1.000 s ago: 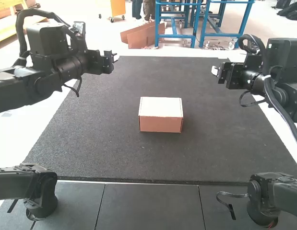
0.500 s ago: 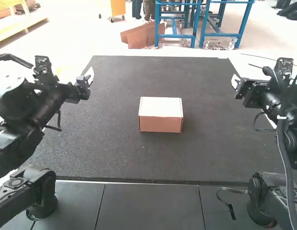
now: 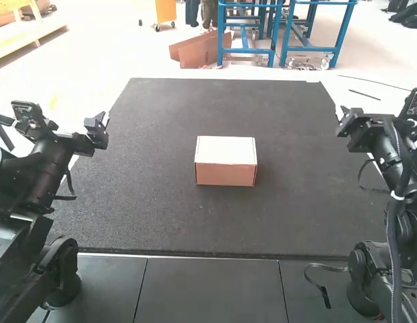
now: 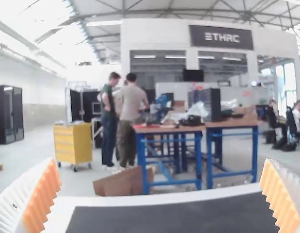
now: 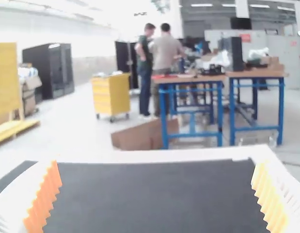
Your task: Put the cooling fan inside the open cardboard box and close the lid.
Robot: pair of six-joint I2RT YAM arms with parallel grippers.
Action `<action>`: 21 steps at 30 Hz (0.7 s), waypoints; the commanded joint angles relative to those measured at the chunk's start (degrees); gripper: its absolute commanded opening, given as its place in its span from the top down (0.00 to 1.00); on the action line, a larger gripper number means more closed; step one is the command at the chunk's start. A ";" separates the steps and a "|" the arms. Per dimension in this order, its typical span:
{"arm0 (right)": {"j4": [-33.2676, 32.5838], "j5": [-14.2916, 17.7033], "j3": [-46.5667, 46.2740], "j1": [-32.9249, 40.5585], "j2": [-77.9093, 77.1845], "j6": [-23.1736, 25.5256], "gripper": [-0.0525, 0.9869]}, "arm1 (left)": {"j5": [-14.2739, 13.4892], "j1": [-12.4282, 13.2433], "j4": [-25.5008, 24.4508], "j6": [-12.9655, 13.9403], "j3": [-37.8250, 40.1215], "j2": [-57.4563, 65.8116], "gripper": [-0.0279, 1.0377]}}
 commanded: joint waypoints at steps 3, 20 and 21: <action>3.73 -0.71 -5.25 -2.45 -1.93 -1.45 0.08 | 3.50 1.13 1.78 2.92 -3.16 -0.67 0.06; -7.96 0.34 -14.04 1.69 -7.46 -0.49 0.08 | 4.90 7.72 -11.32 -1.74 -6.85 -0.58 0.06; -8.58 0.69 -14.04 2.30 -7.46 -0.05 0.08 | 4.90 8.25 -12.11 -1.74 -6.85 -0.58 0.06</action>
